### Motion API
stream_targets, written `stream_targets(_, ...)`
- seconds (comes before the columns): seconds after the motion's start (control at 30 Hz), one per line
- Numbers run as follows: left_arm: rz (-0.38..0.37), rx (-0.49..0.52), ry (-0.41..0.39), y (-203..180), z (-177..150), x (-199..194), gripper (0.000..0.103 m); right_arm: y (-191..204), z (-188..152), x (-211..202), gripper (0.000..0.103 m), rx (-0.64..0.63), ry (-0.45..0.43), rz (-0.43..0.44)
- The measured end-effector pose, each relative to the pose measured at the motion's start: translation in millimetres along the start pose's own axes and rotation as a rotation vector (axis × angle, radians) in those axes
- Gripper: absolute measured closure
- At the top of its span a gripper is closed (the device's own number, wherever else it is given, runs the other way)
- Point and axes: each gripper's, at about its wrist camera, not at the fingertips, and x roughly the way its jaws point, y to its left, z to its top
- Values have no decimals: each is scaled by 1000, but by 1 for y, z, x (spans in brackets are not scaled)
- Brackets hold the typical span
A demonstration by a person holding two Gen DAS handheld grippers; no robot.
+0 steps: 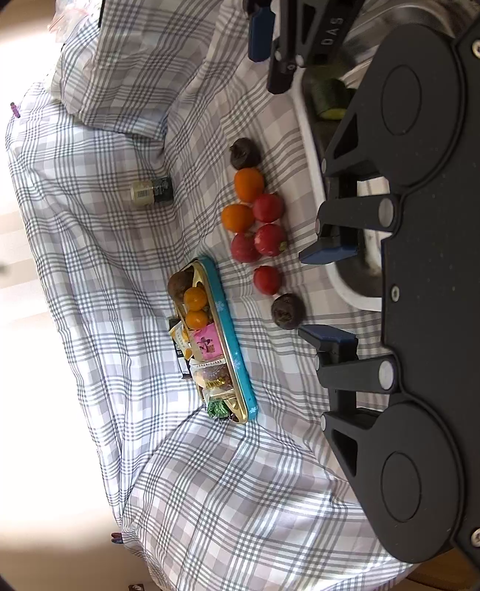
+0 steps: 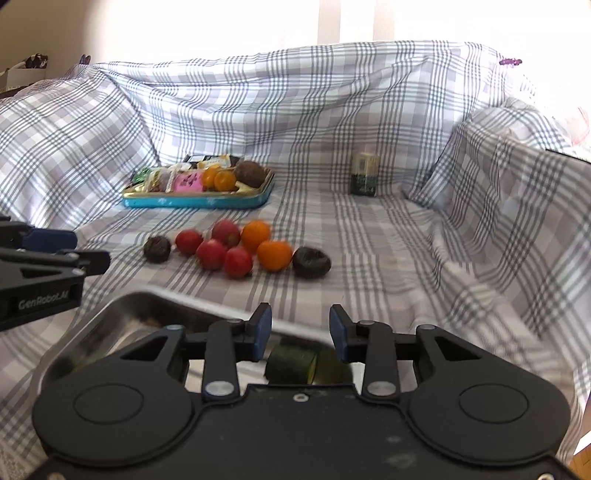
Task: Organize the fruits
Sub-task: 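Grasp a dark brown round fruit with the left tool while the right tool grasps another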
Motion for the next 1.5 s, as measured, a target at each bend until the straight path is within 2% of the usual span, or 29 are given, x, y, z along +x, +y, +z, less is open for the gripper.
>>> stream_targets(0.3, 55, 38, -59, 1, 8, 28, 58, -10, 22, 38, 67, -20, -12, -71)
stream_targets(0.53, 38, 13, -17, 9, 13, 61, 58, -22, 31, 71, 67, -5, 41, -118)
stream_targets(0.93, 13, -6, 57, 9, 3, 89, 58, -30, 24, 108, 67, 59, 152, -99)
stream_targets(1.07, 3, 12, 66, 5, 1, 90, 58, -30, 25, 109, 67, 91, 133, -75)
stream_targets(1.27, 36, 47, 49, 1, -2, 88, 58, -27, 37, 118, 67, 91, 114, -48)
stream_targets(1.5, 44, -11, 47, 10, 3, 91, 58, -20, 40, 133, 66, 66, 124, -31)
